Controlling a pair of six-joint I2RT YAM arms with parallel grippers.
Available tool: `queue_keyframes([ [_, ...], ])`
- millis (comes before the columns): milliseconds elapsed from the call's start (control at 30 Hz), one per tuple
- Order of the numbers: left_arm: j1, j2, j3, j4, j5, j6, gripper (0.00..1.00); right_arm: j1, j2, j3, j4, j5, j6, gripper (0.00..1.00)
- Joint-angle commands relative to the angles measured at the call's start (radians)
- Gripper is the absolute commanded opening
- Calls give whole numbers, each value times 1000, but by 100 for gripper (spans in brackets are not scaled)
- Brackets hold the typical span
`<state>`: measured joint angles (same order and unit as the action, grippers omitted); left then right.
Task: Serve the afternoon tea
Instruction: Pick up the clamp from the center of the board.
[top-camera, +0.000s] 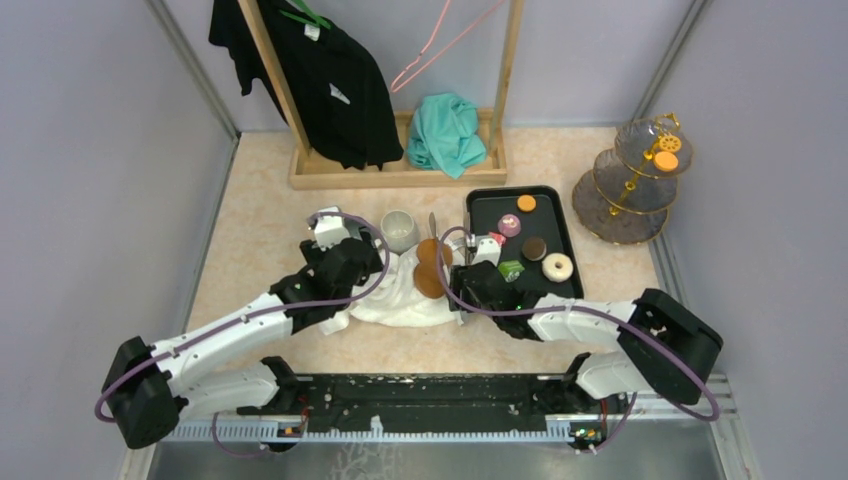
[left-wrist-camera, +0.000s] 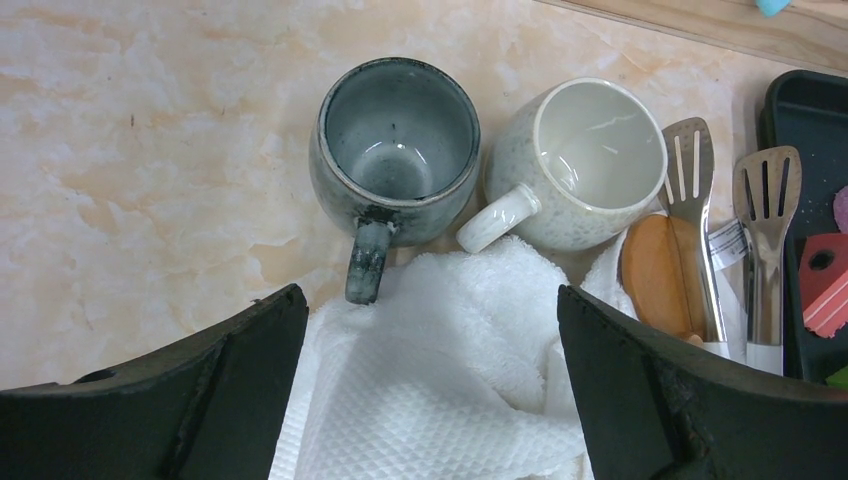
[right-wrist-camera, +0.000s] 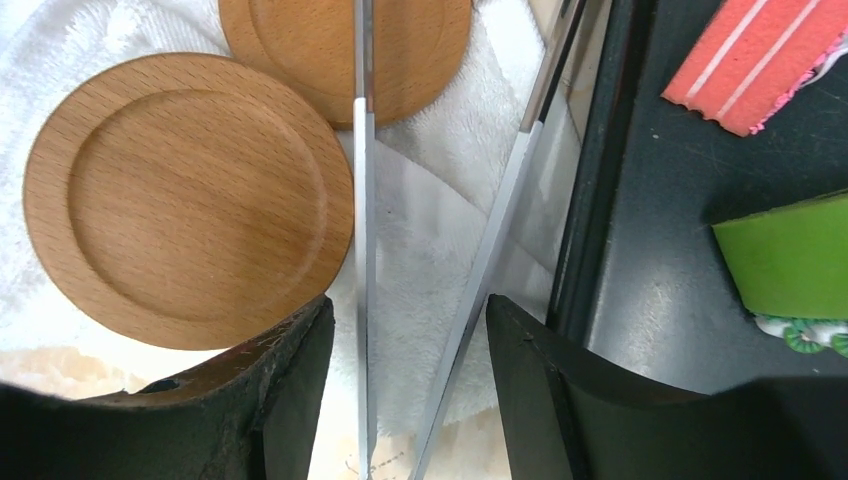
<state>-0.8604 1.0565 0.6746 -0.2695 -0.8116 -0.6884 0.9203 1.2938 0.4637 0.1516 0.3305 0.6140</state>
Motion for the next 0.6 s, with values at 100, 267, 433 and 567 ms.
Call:
queue_keyframes([
  [100, -8, -31, -25, 25, -26, -16, 99, 11, 67, 34, 41, 28, -2, 56],
  [267, -10, -38, -32, 27, -25, -19, 99, 11, 88, 48, 41, 54, -6, 51],
  [433, -10, -41, -34, 28, -27, -21, 99, 16, 91, 57, 41, 67, -23, 46],
  [567, -12, -45, -33, 29, -31, -24, 99, 57, 72, 84, 4, 121, -44, 43],
])
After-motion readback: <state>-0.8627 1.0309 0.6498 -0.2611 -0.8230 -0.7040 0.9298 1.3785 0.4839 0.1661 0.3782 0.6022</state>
